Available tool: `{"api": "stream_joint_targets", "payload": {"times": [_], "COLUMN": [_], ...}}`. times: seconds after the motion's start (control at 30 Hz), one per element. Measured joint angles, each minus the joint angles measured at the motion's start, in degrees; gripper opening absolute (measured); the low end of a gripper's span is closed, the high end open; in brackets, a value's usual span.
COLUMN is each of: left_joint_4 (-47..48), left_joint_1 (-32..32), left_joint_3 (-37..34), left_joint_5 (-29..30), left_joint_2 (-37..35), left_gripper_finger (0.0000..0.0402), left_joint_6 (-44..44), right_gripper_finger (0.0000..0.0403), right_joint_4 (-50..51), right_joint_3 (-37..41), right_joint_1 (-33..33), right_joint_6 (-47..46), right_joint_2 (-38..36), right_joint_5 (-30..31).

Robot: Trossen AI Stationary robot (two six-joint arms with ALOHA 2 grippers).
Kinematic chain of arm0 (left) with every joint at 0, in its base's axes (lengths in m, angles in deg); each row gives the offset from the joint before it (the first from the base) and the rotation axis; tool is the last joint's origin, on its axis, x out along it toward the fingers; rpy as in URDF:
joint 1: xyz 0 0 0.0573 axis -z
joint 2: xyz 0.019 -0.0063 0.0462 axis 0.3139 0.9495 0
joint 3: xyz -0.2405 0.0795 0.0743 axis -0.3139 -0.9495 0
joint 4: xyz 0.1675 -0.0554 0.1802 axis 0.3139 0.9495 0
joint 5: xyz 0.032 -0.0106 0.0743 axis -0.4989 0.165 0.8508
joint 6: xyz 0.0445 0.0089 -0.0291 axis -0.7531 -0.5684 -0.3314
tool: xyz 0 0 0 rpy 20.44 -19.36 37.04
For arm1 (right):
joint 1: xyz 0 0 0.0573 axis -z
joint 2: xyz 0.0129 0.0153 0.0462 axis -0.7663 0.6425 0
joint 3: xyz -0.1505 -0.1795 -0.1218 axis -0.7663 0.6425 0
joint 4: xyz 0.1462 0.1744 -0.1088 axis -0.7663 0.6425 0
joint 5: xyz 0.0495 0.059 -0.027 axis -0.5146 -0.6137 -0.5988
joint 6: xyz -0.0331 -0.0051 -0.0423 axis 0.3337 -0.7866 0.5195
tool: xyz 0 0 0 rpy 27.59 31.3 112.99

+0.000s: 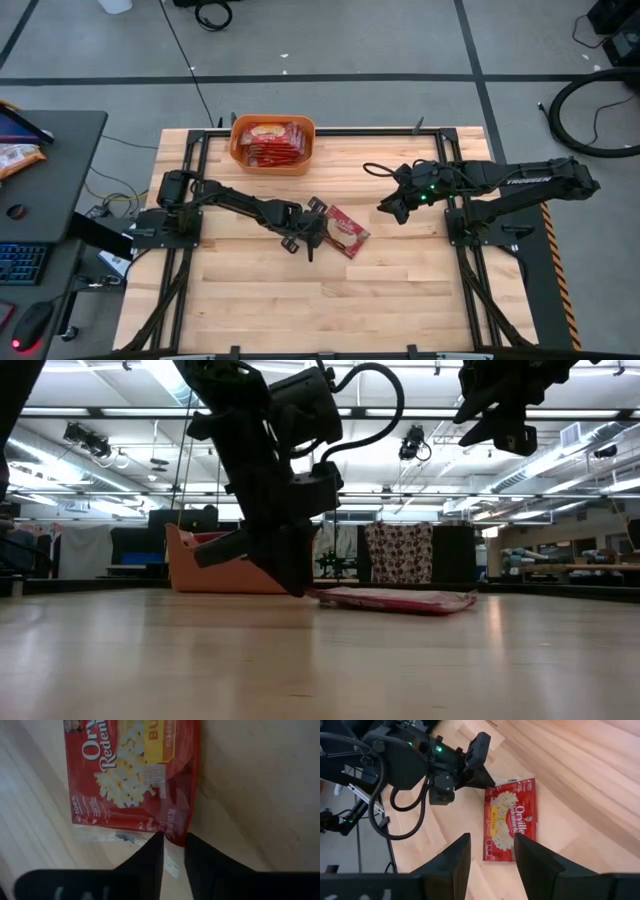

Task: Sort popcorn bags into baskets
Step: Put the popcorn bag into the orange bin

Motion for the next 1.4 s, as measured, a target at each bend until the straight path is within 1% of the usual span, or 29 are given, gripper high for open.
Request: {"api": "stream_joint_targets", "payload": {"times": [0.1, 0.17, 0.3, 0.43, 0.5, 0.6, 0.7, 0.77, 0.87, 1.0, 1.2, 1.4], "left_joint_4": [-0.32, -0.08, 0.92, 1.34, 1.7, 2.36, 2.88, 3.61, 3.54, 3.48, 3.86, 4.33], "left_joint_1": [0.0, 0.0, 0.0, -0.43, -1.18, -3.09, -5.12, -6.01, -6.43, -6.4, -6.43, -6.88], "left_joint_3": [0.0, 0.0, 0.0, 0.0, 0.0, 0.0, 0.04, 0.04, 0.04, 0.04, 1.61, 3.21], "left_joint_5": [0.17, 0.77, 0.66, -0.2, -2.07, -6.37, -11.72, -13.82, -14.86, -15.81, -17.78, -18.36], "left_joint_2": [0.0, -0.16, -1.91, -5.7, -8.13, -11.27, -13.32, -13.69, -13.7, -13.7, -13.7, -13.7], "left_gripper_finger": [0.0038, 0.0012, 0.0006, 0.0004, 0.0003, 0.0003, 0.0002, 0.0002, 0.0001, 0.0001, 0.0001, 0.0001], "left_joint_6": [-0.55, 1.39, 9.35, 17.47, 22.08, 29.25, 36.97, 40.71, 43.48, 47.05, 49.22, 49.28], "right_gripper_finger": [0.0155, 0.0155, 0.0155, 0.0155, 0.0155, 0.0155, 0.0155, 0.0155, 0.0156, 0.016, 0.0177, 0.0183], "right_joint_4": [-0.01, -0.01, -0.01, -0.01, -0.57, -1.5, -4.59, -8.46, -13.15, -15.8, -15.82, -15.72], "right_joint_3": [0.0, 0.0, 0.0, 0.0, 0.0, 0.0, 0.0, 0.0, 0.0, 0.0, 0.0, 0.0], "right_joint_1": [-0.21, -0.39, -0.42, -0.42, -0.7, -1.73, -3.68, -5.45, -7.54, -8.59, -8.63, -8.63], "right_joint_6": [-0.2, -0.2, -0.24, -0.01, 1.24, 5.35, 12.98, 18.34, 23.2, 24.44, 25.13, 25.05], "right_joint_2": [0.0, 0.0, 0.0, 0.03, 0.46, 1.87, 4.26, 6.32, 9.89, 14.59, 21.6, 25.86], "right_joint_5": [0.0, -0.02, -0.07, 0.06, 0.04, 0.09, 0.0, 0.04, 1.54, 4.78, 6.26, 6.62]}}
